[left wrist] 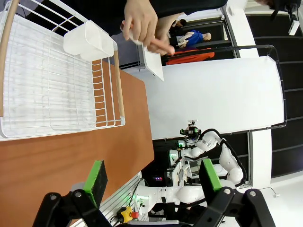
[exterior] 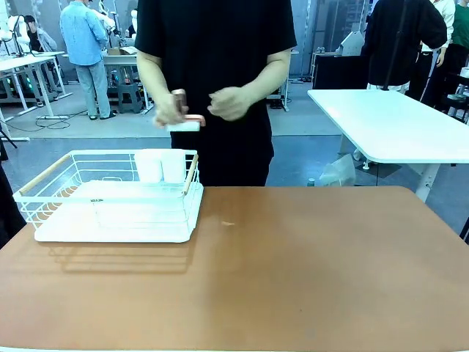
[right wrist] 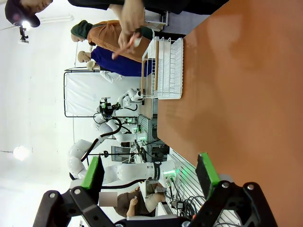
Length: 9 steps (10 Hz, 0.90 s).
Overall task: Clean the table.
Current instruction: Pick up the Lint Roller when the human hands it over.
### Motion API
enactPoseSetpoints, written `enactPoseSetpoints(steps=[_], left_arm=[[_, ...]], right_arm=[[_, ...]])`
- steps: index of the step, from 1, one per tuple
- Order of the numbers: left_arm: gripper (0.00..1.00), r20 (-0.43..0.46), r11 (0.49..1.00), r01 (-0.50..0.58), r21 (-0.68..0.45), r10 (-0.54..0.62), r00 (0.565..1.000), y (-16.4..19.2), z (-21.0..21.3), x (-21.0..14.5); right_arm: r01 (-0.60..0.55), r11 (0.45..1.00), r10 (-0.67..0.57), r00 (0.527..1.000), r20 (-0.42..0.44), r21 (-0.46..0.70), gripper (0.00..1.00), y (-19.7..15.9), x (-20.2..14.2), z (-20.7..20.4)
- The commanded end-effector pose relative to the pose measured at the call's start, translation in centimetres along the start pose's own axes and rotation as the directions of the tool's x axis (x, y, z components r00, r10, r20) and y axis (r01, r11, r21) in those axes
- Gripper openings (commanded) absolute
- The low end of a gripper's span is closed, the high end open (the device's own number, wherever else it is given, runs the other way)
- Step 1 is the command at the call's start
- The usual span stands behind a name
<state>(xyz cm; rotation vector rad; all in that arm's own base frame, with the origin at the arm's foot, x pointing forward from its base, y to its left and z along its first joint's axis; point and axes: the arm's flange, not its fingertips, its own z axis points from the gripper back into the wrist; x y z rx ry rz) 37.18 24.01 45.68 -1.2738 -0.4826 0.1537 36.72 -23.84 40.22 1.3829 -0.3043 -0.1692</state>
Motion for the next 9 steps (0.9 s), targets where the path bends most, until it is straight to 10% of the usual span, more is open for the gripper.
enactPoseSetpoints(steps=[1, 9], left_arm=[[1.0, 0.002, 1.0, 0.006, -0.021, -0.006, 1.0, -0.08, 0.24, -0.08], [1.0, 0.002, 1.0, 0.006, -0.021, -0.006, 1.0, -0.08, 0.24, -0.08]], right_arm=[[0.002, 1.0, -0.002, 1.0, -0.001, 0.005, 1.0, 0.19, -0.03, 0.05], [0.002, 1.0, -0.002, 1.0, -0.001, 0.005, 1.0, 0.19, -0.03, 0.05]])
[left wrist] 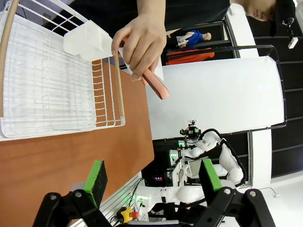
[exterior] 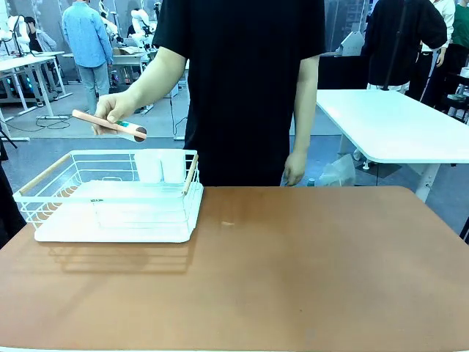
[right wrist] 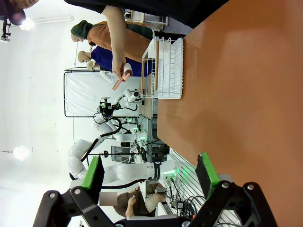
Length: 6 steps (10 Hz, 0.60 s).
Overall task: Clean the table.
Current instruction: Pick up the Lint Roller when the human hands it over.
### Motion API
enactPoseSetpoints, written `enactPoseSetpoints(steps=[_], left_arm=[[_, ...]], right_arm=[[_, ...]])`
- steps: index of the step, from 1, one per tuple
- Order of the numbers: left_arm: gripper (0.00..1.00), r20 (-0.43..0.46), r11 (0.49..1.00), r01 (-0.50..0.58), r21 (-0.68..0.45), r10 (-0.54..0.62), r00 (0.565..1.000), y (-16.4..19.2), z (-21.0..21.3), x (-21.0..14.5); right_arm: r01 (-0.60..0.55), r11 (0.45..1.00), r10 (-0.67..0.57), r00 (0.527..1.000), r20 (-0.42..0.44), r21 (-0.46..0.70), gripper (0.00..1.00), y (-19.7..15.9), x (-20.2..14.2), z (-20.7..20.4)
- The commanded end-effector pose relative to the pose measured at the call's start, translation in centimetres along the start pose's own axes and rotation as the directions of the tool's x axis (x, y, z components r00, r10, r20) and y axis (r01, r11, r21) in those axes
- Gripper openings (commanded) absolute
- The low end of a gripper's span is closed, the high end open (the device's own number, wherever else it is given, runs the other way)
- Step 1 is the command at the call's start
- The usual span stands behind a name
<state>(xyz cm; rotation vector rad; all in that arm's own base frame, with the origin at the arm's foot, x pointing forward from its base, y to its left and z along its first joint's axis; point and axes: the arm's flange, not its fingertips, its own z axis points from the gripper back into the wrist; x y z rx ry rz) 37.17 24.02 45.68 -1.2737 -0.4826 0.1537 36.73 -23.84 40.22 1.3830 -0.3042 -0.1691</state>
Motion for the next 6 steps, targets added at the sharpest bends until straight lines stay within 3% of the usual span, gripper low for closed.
enactPoseSetpoints(steps=[1, 6], left_arm=[[1.0, 0.002, 1.0, 0.006, -0.021, -0.006, 1.0, -0.08, 0.23, -0.08], [1.0, 0.002, 1.0, 0.006, -0.021, -0.006, 1.0, -0.08, 0.23, -0.08]], right_arm=[[0.002, 1.0, -0.002, 1.0, -0.001, 0.004, 1.0, 0.19, -0.03, 0.05], [0.002, 1.0, -0.002, 1.0, -0.001, 0.004, 1.0, 0.19, -0.03, 0.05]])
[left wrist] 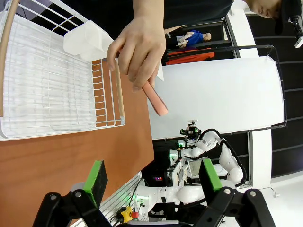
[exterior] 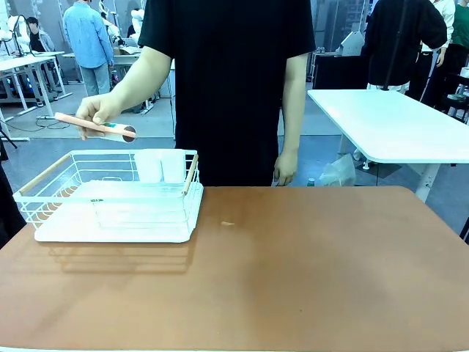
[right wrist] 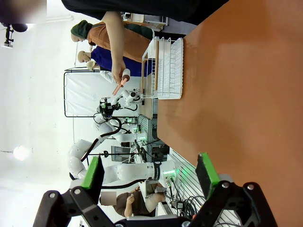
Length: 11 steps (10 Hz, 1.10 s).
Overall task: Clean the table.
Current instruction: Pick up the Lint Roller when the human hands it over.
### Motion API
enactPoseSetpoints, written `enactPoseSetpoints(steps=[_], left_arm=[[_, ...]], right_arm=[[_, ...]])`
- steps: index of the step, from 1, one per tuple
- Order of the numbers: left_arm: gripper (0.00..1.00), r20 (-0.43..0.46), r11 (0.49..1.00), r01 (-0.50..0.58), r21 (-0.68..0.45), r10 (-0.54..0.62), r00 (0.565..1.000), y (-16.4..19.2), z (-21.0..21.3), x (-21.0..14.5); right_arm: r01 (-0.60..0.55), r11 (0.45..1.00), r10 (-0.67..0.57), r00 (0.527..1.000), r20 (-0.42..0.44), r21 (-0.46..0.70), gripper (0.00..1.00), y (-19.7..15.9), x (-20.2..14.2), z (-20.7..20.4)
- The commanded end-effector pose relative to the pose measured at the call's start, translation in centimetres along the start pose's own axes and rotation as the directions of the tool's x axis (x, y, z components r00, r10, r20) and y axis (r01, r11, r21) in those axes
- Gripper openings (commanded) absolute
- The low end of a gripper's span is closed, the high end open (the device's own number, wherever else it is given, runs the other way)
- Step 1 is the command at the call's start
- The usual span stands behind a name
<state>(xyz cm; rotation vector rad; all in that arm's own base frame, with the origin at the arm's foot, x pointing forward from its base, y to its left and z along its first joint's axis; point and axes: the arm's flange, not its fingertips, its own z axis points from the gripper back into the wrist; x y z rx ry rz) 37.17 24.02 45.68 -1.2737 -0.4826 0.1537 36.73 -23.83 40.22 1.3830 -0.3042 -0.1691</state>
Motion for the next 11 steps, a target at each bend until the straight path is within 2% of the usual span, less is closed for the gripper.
enactPoseSetpoints(steps=[1, 2, 3, 4, 5, 7, 11], left_arm=[[1.0, 0.0, 1.0, 0.0, 0.0, 0.0, 1.0, 0.0, 0.0, 0.0], [1.0, 0.044, 0.995, -0.027, 0.095, 0.023, 0.999, -2.3, -1.2, -0.8], [1.0, 0.026, 0.987, -0.093, 0.134, 0.09, 0.996, -4.5, -2.6, -2.3], [1.0, 0.076, 0.97, -0.19, 0.15, 0.18, 0.981, -6.1, -3.9, -3.3], [1.0, 0.119, 0.952, -0.215, 0.217, 0.193, 0.974, -7.4, -5.5, -4.7], [1.0, 0.149, 0.928, -0.283, 0.244, 0.253, 0.956, -9.5, -9.6, -6.1], [1.0, 0.189, 0.904, -0.295, 0.311, 0.245, 0.951, -9.7, -14.9, -6.2]], right_arm=[[0.002, 1.0, -0.002, 1.0, -0.001, 0.004, 1.0, 0.2, 0.0, 0.1], [0.002, 1.0, -0.002, 1.0, -0.001, 0.004, 1.0, 0.2, 0.0, 0.1], [0.002, 1.0, -0.002, 1.0, -0.001, 0.004, 1.0, 0.2, 0.0, 0.1], [0.002, 1.0, -0.002, 1.0, -0.001, 0.004, 1.0, 0.2, 0.0, 0.1], [0.002, 1.0, -0.002, 1.0, -0.001, 0.004, 1.0, 0.2, 0.0, 0.1], [0.002, 1.0, -0.002, 1.0, -0.001, 0.004, 1.0, 0.2, 0.0, 0.1], [0.002, 1.0, -0.002, 1.0, -0.001, 0.004, 1.0, 0.2, 0.0, 0.1]])
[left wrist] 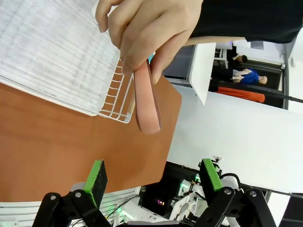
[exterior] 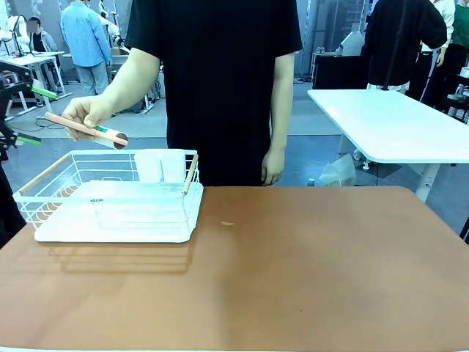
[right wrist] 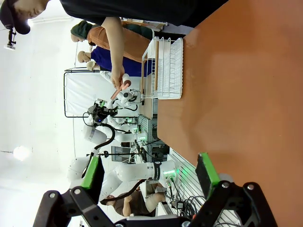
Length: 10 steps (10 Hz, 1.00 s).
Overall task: Clean the table.
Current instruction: Pick up the Lint Roller when the human hands it over.
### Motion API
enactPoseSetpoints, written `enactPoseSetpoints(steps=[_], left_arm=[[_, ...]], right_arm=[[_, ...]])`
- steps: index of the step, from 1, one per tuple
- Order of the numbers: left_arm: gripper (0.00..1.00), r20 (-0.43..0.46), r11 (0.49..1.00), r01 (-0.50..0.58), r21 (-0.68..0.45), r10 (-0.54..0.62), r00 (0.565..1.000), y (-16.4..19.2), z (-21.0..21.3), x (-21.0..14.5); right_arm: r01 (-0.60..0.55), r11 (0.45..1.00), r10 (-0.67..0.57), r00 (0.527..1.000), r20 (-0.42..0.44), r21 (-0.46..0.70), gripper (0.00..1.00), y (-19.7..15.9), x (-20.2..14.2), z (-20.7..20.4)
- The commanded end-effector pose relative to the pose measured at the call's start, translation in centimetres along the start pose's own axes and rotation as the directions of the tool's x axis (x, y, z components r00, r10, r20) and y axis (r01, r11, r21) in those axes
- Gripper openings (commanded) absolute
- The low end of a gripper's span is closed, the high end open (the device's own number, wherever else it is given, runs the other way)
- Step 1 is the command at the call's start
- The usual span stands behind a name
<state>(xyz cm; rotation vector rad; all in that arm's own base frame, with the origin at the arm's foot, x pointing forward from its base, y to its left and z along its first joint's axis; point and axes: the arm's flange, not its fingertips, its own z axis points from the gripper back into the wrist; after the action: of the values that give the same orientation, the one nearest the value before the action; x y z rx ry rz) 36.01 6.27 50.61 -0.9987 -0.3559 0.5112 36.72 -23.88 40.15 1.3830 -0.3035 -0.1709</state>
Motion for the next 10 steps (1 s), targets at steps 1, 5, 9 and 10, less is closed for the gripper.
enactPoseSetpoints(steps=[1, 5, 9, 10], left_arm=[[1.0, 0.065, 1.0, -0.012, 0.027, 0.011, 0.998, 0.2, -1.8, 0.2], [1.0, 0.219, 0.996, -0.036, 0.076, 0.019, 0.976, -0.3, -4.5, 0.8], [1.0, 0.259, 0.991, -0.026, 0.129, -0.008, 0.966, -0.4, -5.1, 0.6], [1.0, 0.259, 0.99, -0.03, 0.136, -0.006, 0.966, -0.4, -5.2, 0.5]], right_arm=[[0.001, 1.0, -0.001, 1.0, -0.001, 0.005, 1.0, 0.3, 0.0, 0.0], [0.001, 1.0, -0.001, 1.0, -0.001, 0.005, 1.0, 0.3, 0.0, 0.0], [0.001, 1.0, -0.001, 1.0, -0.001, 0.005, 1.0, 0.3, 0.0, 0.0], [0.001, 1.0, -0.001, 1.0, -0.001, 0.005, 1.0, 0.3, 0.0, 0.0]])
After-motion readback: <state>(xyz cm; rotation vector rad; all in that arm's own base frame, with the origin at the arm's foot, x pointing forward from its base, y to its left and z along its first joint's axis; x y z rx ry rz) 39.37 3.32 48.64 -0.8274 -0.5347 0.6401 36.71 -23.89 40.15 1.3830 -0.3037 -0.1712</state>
